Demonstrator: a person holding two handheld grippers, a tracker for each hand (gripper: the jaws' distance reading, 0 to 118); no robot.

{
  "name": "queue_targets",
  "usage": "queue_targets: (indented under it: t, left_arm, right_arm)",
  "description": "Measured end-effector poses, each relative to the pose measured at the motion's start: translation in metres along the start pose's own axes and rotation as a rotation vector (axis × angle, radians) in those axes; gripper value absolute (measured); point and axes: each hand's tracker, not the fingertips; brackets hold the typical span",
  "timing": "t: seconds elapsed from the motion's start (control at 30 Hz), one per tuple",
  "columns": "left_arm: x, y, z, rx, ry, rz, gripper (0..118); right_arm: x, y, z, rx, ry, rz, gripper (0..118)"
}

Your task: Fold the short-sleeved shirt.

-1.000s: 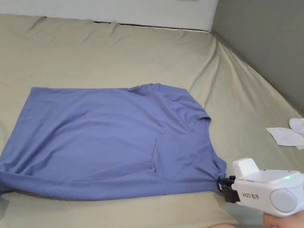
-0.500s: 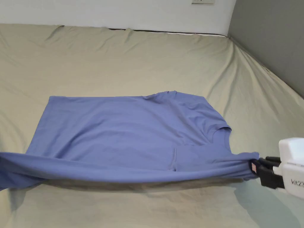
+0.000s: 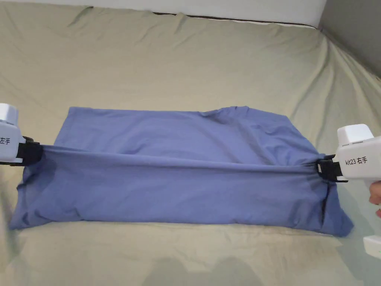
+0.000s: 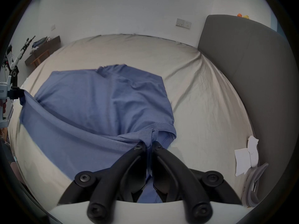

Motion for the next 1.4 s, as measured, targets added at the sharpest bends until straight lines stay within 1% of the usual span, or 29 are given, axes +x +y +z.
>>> queue_targets:
  t: [0.1, 0.13, 0.17, 0.2, 0.23, 0.27, 0.3, 0.33, 0.37, 0.43, 0.5, 0.53, 0.57, 0.6, 0.63, 0.67, 0.7, 0.73, 0.8, 0.83, 0.87, 0.93, 1.0, 1.07, 1.1, 1.13, 1.2, 1.27, 1.4]
  left_arm:
    - [-0.005, -0.010, -0.023, -0.050, 0.011, 0.013, 0]
    - [-0.006, -0.014, -0.030, -0.063, 0.027, 0.002, 0]
    - [-0.005, -0.018, -0.033, -0.074, 0.053, -0.010, 4]
    - [-0.008, -0.021, -0.029, -0.059, 0.040, -0.004, 17]
    - [-0.010, -0.023, -0.025, -0.033, 0.032, 0.009, 48]
    - [-0.012, -0.024, -0.017, -0.002, 0.052, 0.030, 72]
    - [-0.012, -0.027, -0.007, 0.029, 0.074, 0.030, 86]
    - [-0.013, -0.028, 0.004, 0.066, 0.057, 0.026, 92]
    - [-0.015, -0.030, 0.022, 0.122, 0.031, 0.030, 92]
    - [-0.008, -0.031, 0.060, 0.219, 0.030, 0.054, 92]
    - [0.000, -0.039, 0.110, 0.382, 0.043, 0.084, 91]
    - [0.007, -0.047, 0.134, 0.467, 0.041, 0.094, 77]
    - [0.016, -0.052, 0.158, 0.553, 0.040, 0.099, 53]
    - [0.025, -0.058, 0.175, 0.600, 0.057, 0.093, 31]
    - [0.035, -0.066, 0.193, 0.645, 0.080, 0.083, 15]
    - [0.044, -0.075, 0.212, 0.700, 0.091, 0.080, 12]
    - [0.051, -0.084, 0.224, 0.745, 0.074, 0.078, 10]
    - [0.057, -0.091, 0.236, 0.780, 0.047, 0.069, 0]
    - [0.070, -0.107, 0.259, 0.846, 0.045, 0.058, 0]
    - [0.072, -0.112, 0.261, 0.877, 0.058, 0.051, 0]
    - [0.075, -0.120, 0.267, 0.903, 0.063, 0.051, 0]
    - [0.078, -0.132, 0.269, 0.909, 0.051, 0.052, 0]
    - [0.072, -0.145, 0.257, 0.906, 0.049, 0.054, 0]
    - [0.064, -0.152, 0.244, 0.845, 0.036, 0.108, 0]
    - [0.060, -0.155, 0.237, 0.828, 0.032, 0.139, 0]
    - [0.057, -0.156, 0.230, 0.801, 0.027, 0.143, 0]
    - [0.053, -0.159, 0.219, 0.766, 0.065, 0.120, 0]
    - [0.054, -0.160, 0.218, 0.735, 0.054, 0.119, 0]
    - [0.059, -0.159, 0.213, 0.699, 0.046, 0.103, 0]
  right_arm:
    - [-0.002, -0.004, -0.024, -0.042, -0.012, 0.005, 7]
    - [-0.002, -0.007, -0.027, -0.050, -0.017, 0.003, 8]
    - [-0.002, -0.009, -0.031, -0.047, -0.024, -0.012, 13]
    - [0.003, -0.012, -0.028, -0.039, -0.031, -0.057, 27]
    - [0.010, -0.012, -0.025, -0.034, -0.055, -0.105, 59]
    - [0.016, -0.012, -0.017, -0.033, -0.117, -0.145, 76]
    - [0.021, -0.013, -0.007, -0.015, -0.163, -0.174, 82]
    - [0.026, -0.015, 0.005, 0.031, -0.168, -0.198, 82]
    - [0.029, -0.017, 0.021, 0.100, -0.152, -0.237, 82]
    - [0.031, -0.020, 0.059, 0.222, -0.151, -0.297, 82]
    - [0.023, -0.026, 0.102, 0.348, -0.150, -0.338, 82]
    - [0.017, -0.031, 0.122, 0.417, -0.150, -0.348, 81]
    - [0.010, -0.036, 0.144, 0.493, -0.150, -0.343, 80]
    - [0.000, -0.042, 0.162, 0.557, -0.169, -0.302, 75]
    - [-0.014, -0.050, 0.176, 0.618, -0.180, -0.268, 60]
    - [-0.027, -0.058, 0.194, 0.703, -0.206, -0.241, 43]
    - [-0.039, -0.067, 0.208, 0.765, -0.217, -0.221, 24]
    - [-0.049, -0.075, 0.221, 0.835, -0.232, -0.183, 10]
    - [-0.071, -0.094, 0.239, 0.930, -0.227, -0.156, 9]
    - [-0.079, -0.102, 0.245, 0.965, -0.232, -0.136, 5]
    - [-0.088, -0.110, 0.248, 0.978, -0.217, -0.123, 5]
    - [-0.105, -0.124, 0.246, 0.973, -0.203, -0.079, 1]
    - [-0.112, -0.133, 0.235, 0.918, -0.178, -0.038, 0]
    - [-0.111, -0.139, 0.225, 0.875, -0.138, -0.039, 0]
    - [-0.111, -0.140, 0.220, 0.850, -0.127, -0.057, 0]
    - [-0.110, -0.139, 0.218, 0.838, -0.139, -0.067, 0]
    - [-0.103, -0.138, 0.217, 0.849, -0.144, -0.077, 0]
    - [-0.100, -0.138, 0.217, 0.850, -0.140, -0.096, 0]
    - [-0.098, -0.139, 0.210, 0.835, -0.134, -0.086, 0]
